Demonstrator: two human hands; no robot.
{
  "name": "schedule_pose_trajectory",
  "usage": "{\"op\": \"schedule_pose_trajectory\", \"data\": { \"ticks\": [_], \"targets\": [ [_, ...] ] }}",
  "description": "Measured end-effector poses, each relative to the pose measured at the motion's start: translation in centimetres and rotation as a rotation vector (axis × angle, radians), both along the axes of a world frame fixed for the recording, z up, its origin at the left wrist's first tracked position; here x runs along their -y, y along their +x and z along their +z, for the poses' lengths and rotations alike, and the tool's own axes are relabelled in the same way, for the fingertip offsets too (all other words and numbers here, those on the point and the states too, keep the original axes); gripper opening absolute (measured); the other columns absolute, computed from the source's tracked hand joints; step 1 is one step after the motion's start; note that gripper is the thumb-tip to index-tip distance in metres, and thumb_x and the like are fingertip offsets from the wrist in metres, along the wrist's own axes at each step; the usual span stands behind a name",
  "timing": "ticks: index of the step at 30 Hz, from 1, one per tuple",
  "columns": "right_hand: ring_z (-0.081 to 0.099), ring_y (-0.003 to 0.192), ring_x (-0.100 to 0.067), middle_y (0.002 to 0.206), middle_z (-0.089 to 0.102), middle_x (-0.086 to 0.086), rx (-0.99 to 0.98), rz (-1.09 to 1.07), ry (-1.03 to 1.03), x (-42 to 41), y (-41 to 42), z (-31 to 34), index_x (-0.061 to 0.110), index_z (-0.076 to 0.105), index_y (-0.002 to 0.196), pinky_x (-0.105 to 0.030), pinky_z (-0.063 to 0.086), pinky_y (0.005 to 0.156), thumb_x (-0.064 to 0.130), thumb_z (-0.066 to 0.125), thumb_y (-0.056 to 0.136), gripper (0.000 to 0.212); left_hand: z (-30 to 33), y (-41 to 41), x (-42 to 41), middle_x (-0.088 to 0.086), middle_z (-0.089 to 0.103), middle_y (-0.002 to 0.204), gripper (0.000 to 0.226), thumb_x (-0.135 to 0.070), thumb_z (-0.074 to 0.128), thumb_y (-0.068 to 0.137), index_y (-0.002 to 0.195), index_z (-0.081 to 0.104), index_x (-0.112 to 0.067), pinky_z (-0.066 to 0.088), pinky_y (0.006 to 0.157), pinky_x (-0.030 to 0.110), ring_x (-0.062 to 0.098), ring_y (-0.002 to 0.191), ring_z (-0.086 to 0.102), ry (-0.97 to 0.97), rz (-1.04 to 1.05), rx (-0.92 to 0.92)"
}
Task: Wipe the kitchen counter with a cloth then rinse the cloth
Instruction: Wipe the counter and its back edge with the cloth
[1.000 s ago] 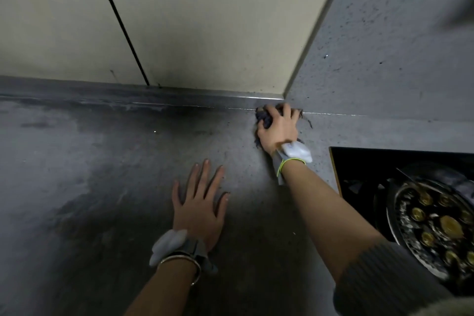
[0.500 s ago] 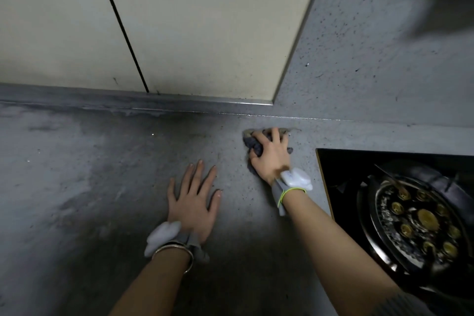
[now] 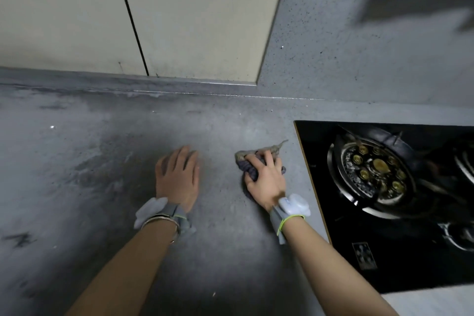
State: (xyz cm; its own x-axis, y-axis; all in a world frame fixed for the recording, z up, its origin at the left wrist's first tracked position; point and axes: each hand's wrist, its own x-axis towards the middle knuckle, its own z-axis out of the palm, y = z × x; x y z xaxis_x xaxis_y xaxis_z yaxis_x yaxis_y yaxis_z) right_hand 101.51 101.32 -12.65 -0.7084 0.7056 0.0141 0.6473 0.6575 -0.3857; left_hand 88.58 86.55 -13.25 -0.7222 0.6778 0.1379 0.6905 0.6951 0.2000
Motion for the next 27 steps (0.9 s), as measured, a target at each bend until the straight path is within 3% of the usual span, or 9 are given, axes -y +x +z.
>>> {"op": "schedule_pose_trajectory", "data": {
  "ticks": [4, 8, 12, 14, 17, 22, 27],
  "targets": [
    [0.031, 0.123, -0.032, 0.136, 0.038, -0.004, 0.004, -0.026, -0.016, 3.2, 3.4, 0.1, 0.028, 0.053, 0.128, -0.034, 0.043, 0.089, 0.026, 0.057, 0.083, 0.044, 1.1, 2.1, 6.0, 0.013, 0.067, 0.108, 0.04, -0.025, 0.036, 0.09, 0.104, 0.07, -0.009, 0.039, 0.09, 0.044, 0.028, 0.1, 0.063, 0.108, 0.006, -0.094],
    [0.032, 0.121, -0.034, 0.135, 0.041, -0.006, -0.028, -0.05, -0.018, 7.4, 7.4, 0.3, 0.024, 0.056, 0.126, -0.034, 0.04, 0.092, 0.024, 0.058, 0.083, 0.044, 1.2, 4.2, 12.6, 0.013, 0.068, 0.097, 0.044, -0.025, 0.032, 0.087, 0.095, 0.072, -0.008, 0.042, 0.083, 0.045, 0.03, 0.09, 0.065, 0.084, -0.037, -0.139],
    [0.034, 0.121, -0.032, 0.135, 0.042, -0.007, -0.036, -0.074, -0.032, 10.6, 10.9, 0.3, 0.024, 0.057, 0.126, -0.034, 0.041, 0.091, 0.024, 0.06, 0.084, 0.042, 0.8, 5.9, 15.7, 0.009, 0.071, 0.09, 0.042, -0.027, 0.036, 0.087, 0.091, 0.074, -0.009, 0.045, 0.081, 0.051, 0.029, 0.08, 0.069, -0.009, -0.064, -0.074],
    [0.037, 0.119, -0.033, 0.132, 0.045, -0.009, -0.069, -0.089, -0.026, 13.0, 12.9, 0.5, 0.021, 0.059, 0.124, -0.034, 0.04, 0.092, 0.021, 0.061, 0.083, 0.041, 0.7, 6.5, 16.8, 0.005, 0.069, 0.11, 0.045, -0.032, 0.034, 0.091, 0.108, 0.072, -0.014, 0.04, 0.091, 0.049, 0.023, 0.096, 0.067, -0.074, -0.079, -0.026],
    [0.039, 0.116, -0.034, 0.128, 0.049, -0.01, -0.103, -0.1, -0.043, 15.1, 15.2, 0.5, 0.02, 0.061, 0.123, -0.038, 0.041, 0.09, 0.019, 0.062, 0.083, 0.04, -0.3, 5.5, 16.6, -0.012, 0.039, 0.147, 0.044, -0.038, 0.027, 0.101, 0.142, 0.04, -0.03, 0.018, 0.107, 0.037, 0.008, 0.132, 0.04, -0.197, -0.082, 0.079],
    [0.044, 0.112, -0.035, 0.122, 0.054, -0.01, -0.144, -0.107, -0.018, 18.2, 18.2, 0.1, 0.018, 0.065, 0.117, -0.037, 0.042, 0.091, 0.015, 0.068, 0.079, 0.039, -0.7, 5.1, 16.5, -0.016, 0.033, 0.149, 0.047, -0.042, 0.028, 0.1, 0.145, 0.032, -0.033, 0.013, 0.109, 0.036, 0.005, 0.136, 0.032, -0.247, -0.048, 0.085],
    [0.049, 0.109, -0.036, 0.116, 0.059, -0.009, -0.171, -0.132, 0.021, 18.5, 18.1, 0.1, 0.017, 0.069, 0.109, -0.036, 0.048, 0.082, 0.014, 0.073, 0.075, 0.035, -1.0, 5.5, 16.5, -0.012, 0.043, 0.142, 0.045, -0.043, 0.035, 0.098, 0.141, 0.041, -0.031, 0.022, 0.103, 0.036, 0.01, 0.129, 0.041, -0.201, -0.021, 0.08]
  ]
}}
